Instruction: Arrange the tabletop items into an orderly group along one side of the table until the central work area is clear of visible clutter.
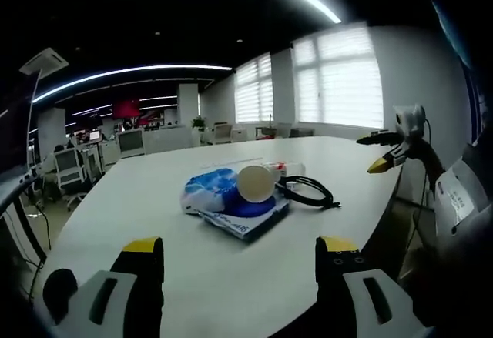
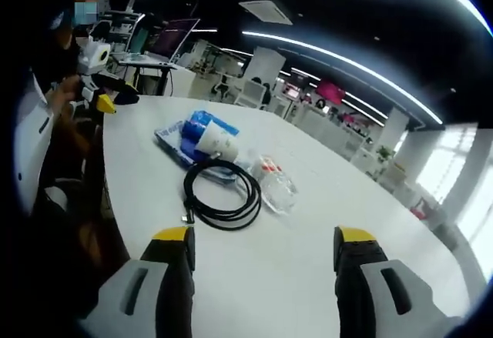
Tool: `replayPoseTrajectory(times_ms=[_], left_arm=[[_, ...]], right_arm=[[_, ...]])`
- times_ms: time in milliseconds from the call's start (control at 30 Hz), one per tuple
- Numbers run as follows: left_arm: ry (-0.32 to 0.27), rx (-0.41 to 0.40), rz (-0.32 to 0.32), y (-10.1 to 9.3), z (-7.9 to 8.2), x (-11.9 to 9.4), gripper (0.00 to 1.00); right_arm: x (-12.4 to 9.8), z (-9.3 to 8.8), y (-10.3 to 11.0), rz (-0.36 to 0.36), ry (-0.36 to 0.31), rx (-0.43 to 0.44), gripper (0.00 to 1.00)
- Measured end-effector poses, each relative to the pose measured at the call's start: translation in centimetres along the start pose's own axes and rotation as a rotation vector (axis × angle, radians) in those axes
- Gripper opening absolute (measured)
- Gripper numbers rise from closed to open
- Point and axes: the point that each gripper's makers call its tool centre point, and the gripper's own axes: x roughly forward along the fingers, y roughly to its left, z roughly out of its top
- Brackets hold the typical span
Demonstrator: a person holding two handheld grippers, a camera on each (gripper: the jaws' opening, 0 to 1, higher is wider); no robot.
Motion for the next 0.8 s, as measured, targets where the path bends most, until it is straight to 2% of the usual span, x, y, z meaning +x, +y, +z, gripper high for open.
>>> replayPoseTrajectory(times_ms=[100, 167, 333, 467, 800], left_arm=[[-0.009, -0.006, -0.009, -0.1, 0.1, 0.0, 0.8], [-0.017, -0.017, -0.017, -0.2, 0.2, 0.1, 0.8], [0.004, -0.014, -0.008, -0.2, -0.3, 0.4, 0.8], [-0.004, -0.019, -0.003, 0.0, -0.2, 0.3, 0.8], [0.0, -0.014, 0.01, 0.4, -0.1, -0.2, 0.8]], right_arm=[[0.4, 0.6, -0.2, 0.014, 0.003, -0.021, 0.69], [0.6, 1.2, -0.5, 0.008, 0.018, -0.064, 0.69], [1.0, 2.5, -0.4, 0.007, 0.022, -0.12, 0.69], [1.7, 3.4, 0.3, 0.064, 0.011, -0.09, 0.68], [2.6, 5.3, 0.8, 0.099, 0.005, -0.137, 0.67]])
